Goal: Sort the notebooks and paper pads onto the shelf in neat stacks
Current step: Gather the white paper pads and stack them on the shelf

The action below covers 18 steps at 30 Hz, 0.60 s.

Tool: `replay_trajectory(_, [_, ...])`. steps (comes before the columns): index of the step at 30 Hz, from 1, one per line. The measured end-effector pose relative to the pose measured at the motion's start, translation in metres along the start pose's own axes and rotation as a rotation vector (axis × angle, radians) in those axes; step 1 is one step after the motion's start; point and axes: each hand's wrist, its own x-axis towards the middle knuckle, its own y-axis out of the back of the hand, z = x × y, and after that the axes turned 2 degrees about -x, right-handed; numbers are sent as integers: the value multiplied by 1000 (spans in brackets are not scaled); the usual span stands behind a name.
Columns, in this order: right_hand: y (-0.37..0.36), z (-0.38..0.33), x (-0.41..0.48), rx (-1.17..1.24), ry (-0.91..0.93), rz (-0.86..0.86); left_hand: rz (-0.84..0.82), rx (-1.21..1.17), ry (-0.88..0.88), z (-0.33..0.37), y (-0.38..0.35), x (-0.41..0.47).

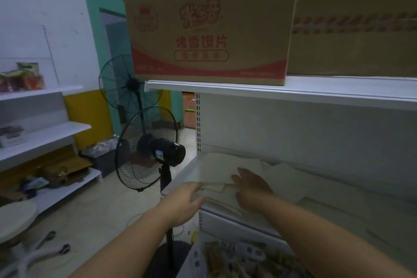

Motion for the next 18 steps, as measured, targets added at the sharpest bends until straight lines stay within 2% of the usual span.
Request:
replay_trajectory(4, [-15, -2, 39, -29, -26, -39, -13, -81, -13, -12, -3, 13])
replay_trajectory(7, [-23, 4, 51, -148, 51, 2, -10, -144, 25, -23, 10, 27])
replay_trajectory(11, [-20, 21, 66, -217, 165, 348, 21, -239, 84, -37, 32, 58])
replay_trajectory(12, [-15, 28, 70, -227, 174, 440, 79, -371, 147, -40, 37, 68])
replay_trajectory(14, [-2, 42, 73, -226, 172, 610, 201, -828, 342, -48, 45, 84])
replay_trajectory(16, [13, 46, 73, -54, 255, 818, 123, -1245, 466, -59, 51, 96])
replay_trajectory(18, [20, 39, 74, 149, 422, 956, -58, -1491, 511, -70, 52, 101])
